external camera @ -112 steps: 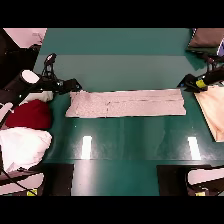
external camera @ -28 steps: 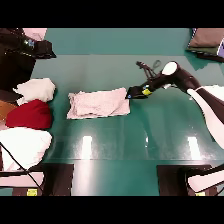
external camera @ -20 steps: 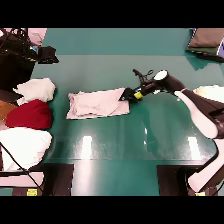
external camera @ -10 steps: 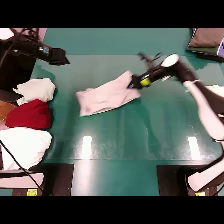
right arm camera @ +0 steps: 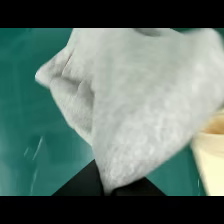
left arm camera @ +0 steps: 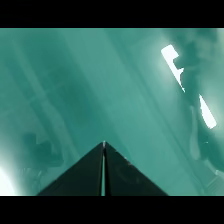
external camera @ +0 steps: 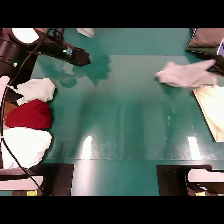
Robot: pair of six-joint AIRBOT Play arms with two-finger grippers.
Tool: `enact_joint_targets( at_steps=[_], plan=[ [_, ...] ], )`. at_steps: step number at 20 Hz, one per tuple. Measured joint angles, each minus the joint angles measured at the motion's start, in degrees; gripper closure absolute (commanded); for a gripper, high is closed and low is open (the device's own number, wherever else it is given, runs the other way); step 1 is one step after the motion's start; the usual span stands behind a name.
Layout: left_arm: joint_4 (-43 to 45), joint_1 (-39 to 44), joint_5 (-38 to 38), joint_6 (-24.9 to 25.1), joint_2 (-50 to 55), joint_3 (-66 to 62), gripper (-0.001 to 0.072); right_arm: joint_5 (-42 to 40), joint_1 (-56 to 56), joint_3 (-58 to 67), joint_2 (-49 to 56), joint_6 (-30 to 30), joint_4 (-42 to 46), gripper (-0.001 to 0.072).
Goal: Fold the shirts.
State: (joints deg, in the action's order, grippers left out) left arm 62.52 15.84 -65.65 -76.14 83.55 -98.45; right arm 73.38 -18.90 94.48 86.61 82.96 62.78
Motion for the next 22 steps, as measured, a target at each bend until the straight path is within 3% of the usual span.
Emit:
enact_joint_targets(
  at_steps=[6,13,19,20,21,22],
  plan=[
    [0.09,1.86,1.38,-0.13,0.0,0.0,0.0681,-4.07,-11.98,1.95,-0.7,-0.85,-5.9,0.0702],
    [0.5,2.14,1.7,-0.33,0.0,0.0,0.0681,5.03,-16.17,10.43,-1.49,-3.04,-7.43,0.0702],
    [1.51,2.14,1.73,-0.28,0.0,0.0,0.0681,9.6,-21.44,0.48,-8.96,-3.41,-3.63,0.0699],
    [1.53,2.14,1.73,-0.24,0.0,0.0,0.0681,10.21,-22.82,-2.56,-10.69,-3.41,-1.75,0.0654],
    [1.6,2.14,1.73,-0.22,0.0,0.0,0.0681,10.8,-24.13,-5.53,-12.28,-3.41,0.31,0.0377],
    [1.68,2.14,1.73,-0.11,0.0,0.0,0.0681,11.26,-25.62,-8.87,-14.12,-3.43,2.75,0.0148]
  ],
)
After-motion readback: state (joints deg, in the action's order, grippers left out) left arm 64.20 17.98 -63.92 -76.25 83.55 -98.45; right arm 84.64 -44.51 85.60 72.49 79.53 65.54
